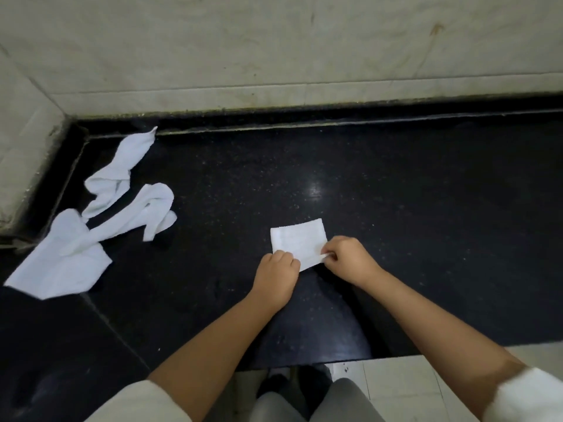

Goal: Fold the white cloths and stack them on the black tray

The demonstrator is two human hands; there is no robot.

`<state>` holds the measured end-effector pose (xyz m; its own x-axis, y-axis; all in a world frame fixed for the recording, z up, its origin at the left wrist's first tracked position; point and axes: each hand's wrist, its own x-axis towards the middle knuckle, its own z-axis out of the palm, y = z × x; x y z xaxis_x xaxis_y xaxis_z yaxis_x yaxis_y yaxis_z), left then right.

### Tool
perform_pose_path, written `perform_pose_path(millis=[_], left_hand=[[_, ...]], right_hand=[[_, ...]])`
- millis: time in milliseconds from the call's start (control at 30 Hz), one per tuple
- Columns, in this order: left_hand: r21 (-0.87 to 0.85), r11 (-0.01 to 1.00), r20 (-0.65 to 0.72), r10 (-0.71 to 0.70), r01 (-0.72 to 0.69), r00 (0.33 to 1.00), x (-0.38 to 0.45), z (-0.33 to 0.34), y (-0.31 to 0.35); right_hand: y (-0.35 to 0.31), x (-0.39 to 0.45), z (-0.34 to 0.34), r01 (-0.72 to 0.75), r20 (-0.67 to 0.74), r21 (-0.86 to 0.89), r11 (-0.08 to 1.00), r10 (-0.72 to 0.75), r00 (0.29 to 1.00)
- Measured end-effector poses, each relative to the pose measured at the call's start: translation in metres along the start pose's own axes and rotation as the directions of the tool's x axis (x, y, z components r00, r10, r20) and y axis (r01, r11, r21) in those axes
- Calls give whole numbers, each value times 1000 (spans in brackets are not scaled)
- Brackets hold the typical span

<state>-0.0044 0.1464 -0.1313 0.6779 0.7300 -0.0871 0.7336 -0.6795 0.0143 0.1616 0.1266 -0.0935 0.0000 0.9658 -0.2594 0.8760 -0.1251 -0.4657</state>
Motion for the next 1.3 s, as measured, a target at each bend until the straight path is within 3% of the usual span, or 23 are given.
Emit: perform_pose_path(millis=[167,333,433,633,833,933,1133,1300], left_hand=[[37,982,-252,191,-187,949,28,-17,18],[84,900,-472,415,-429,778,79,-44,76],[98,818,-460,542,-567,703,107,-75,138],[126,642,-430,722,-756,542,159,-130,292],[130,514,-395,811,-848,431,205,-168,472],[48,503,-420,794,-863,439,223,-186,549],[-121,559,-443,709,-820,549,277,-243,660],[-90,605,-459,680,-791,572,346,-287,721]], right_hand=[[27,-33,-44,-150,-147,116,982,167,975],[77,-102,-93,-240,-243,115,964,262,934],[120,-144,-118,-342,-262,57,938,344,902],[221,-247,-188,-538,-390,18,843,501,772],[342,-357,-270,-538,-467,-129,833,428,774],[391,-401,-311,-535,-512,-146,832,399,761],[474,-441,-396,-539,-590,-79,838,396,703],[539,-436,-472,-478,-574,-90,874,346,742]])
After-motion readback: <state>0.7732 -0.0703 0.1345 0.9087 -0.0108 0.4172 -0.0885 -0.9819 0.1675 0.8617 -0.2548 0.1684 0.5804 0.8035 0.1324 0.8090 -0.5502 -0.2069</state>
